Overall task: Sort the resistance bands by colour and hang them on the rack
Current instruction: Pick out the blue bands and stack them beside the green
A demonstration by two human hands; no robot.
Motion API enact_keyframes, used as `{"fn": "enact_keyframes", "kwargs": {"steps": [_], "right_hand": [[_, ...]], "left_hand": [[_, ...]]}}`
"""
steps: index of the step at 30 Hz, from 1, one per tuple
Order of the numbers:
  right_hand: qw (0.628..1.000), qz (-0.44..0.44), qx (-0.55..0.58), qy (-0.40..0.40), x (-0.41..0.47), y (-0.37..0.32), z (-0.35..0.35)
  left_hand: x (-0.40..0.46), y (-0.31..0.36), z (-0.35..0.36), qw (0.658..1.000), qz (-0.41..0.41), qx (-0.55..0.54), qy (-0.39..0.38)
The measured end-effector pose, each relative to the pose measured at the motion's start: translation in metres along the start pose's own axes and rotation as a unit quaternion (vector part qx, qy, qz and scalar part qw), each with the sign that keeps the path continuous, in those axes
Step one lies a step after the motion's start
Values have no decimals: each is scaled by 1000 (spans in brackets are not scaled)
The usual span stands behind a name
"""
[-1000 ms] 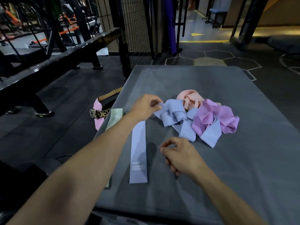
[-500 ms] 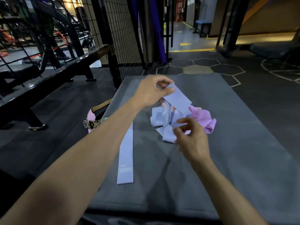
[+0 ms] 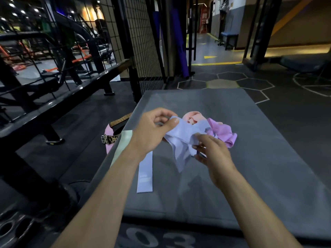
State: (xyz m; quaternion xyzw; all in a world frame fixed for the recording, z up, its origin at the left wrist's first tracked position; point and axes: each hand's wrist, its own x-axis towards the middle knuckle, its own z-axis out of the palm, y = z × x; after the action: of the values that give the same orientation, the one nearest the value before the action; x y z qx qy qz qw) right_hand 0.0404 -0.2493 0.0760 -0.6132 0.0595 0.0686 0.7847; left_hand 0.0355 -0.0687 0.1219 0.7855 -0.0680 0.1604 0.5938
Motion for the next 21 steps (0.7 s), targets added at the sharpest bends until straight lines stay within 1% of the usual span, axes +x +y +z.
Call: {"fn": "enact_keyframes", "kwargs": {"steps": [3, 5, 8, 10, 12, 15, 18, 21], "right_hand": [[999, -51, -9, 16, -3, -1, -1], [995, -99, -20, 21, -4, -5, 0], [980, -192, -60, 7, -9, -20, 1], [970, -229, -76, -12, -10, -30, 2], [962, -255, -89, -31, -10, -36, 3], [948, -292, -115, -43, -11, -41, 7], [943, -312, -101, -57, -12, -50, 13], [938, -328, -100, -57, -12, -58, 20]], "left_hand": [[-15, -9, -4, 999, -29, 11, 15], [-23, -10, -9, 999, -45, 25, 3], [-35, -10, -13, 994, -58, 50, -75], [-41, -12, -15, 985, -39, 110, -126], [-43, -14, -16, 976, -34, 137, -164], [-45, -10, -16, 976, -62, 74, -197], [-49, -7, -13, 974, -90, 4, -209], [-53, -5, -10, 969, -92, -20, -230]]}}
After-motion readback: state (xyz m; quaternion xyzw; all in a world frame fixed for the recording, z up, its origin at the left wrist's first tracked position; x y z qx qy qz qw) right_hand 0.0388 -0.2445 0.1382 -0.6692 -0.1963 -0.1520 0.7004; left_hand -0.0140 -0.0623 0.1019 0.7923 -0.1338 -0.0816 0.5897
